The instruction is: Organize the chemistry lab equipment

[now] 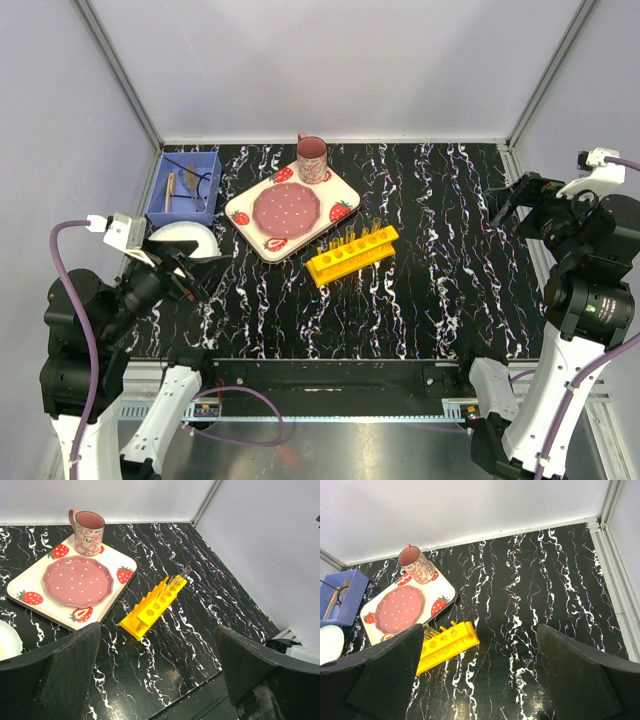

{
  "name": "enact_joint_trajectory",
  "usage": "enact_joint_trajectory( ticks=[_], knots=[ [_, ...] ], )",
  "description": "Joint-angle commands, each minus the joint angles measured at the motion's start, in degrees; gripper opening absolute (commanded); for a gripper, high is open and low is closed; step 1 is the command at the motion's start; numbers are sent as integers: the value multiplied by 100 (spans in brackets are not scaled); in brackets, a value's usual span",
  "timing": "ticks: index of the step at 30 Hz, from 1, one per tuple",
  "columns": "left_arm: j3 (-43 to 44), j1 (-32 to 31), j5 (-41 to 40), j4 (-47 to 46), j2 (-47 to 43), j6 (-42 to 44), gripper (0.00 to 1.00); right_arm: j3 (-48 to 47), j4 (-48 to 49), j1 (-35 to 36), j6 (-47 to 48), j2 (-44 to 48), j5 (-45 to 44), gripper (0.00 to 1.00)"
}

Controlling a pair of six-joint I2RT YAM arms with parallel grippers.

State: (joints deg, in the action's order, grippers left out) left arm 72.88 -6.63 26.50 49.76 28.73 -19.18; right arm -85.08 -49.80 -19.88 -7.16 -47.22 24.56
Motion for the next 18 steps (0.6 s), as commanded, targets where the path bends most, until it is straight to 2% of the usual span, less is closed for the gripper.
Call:
enact_joint_trajectory(
  ticks=[1, 18],
  knots=[
    [226, -22, -31, -186, 124, 55, 99, 53, 348, -7, -119, -24, 40, 100],
    [455, -40, 127, -273, 185, -60, 99, 141, 419, -16, -102, -41, 40, 100]
  ],
)
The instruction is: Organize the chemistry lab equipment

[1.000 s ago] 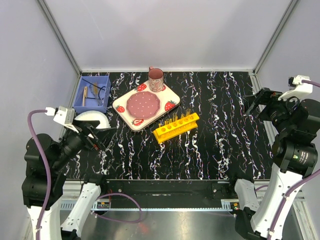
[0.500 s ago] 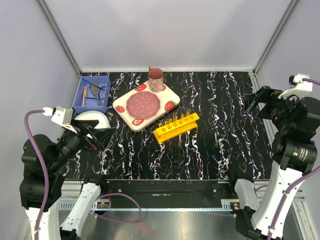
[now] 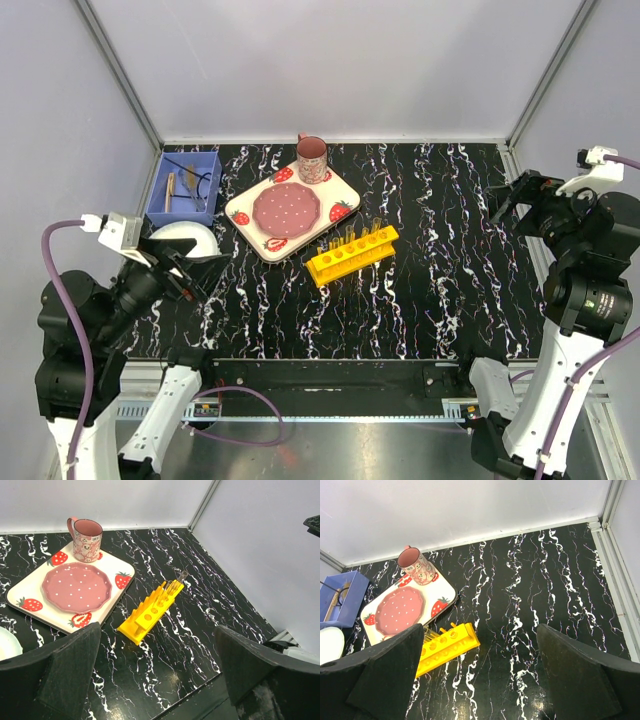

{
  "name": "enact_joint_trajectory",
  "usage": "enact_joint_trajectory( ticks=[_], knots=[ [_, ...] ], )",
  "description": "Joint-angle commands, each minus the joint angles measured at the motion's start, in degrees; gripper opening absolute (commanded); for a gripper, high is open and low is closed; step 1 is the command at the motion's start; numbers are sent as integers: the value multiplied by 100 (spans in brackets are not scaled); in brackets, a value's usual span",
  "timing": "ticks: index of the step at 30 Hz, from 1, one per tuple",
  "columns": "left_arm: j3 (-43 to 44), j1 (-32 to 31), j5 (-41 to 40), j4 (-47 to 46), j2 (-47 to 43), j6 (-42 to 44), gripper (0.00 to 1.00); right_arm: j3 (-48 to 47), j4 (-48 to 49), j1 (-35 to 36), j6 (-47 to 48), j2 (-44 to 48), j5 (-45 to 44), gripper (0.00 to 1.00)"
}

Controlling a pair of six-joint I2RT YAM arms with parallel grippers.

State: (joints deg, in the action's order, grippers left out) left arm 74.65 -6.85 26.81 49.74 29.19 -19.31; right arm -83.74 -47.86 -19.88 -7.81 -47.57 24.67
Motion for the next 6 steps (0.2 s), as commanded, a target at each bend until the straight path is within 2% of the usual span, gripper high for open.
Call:
enact_joint_trajectory(
  ticks=[1, 6],
  knots=[
    [313, -35, 88, -271, 166, -38, 99, 7, 224, -7, -19, -15, 30, 100],
    [339, -79, 79, -263, 148, 32, 99, -28, 224, -16, 122, -94, 21, 100]
  ],
)
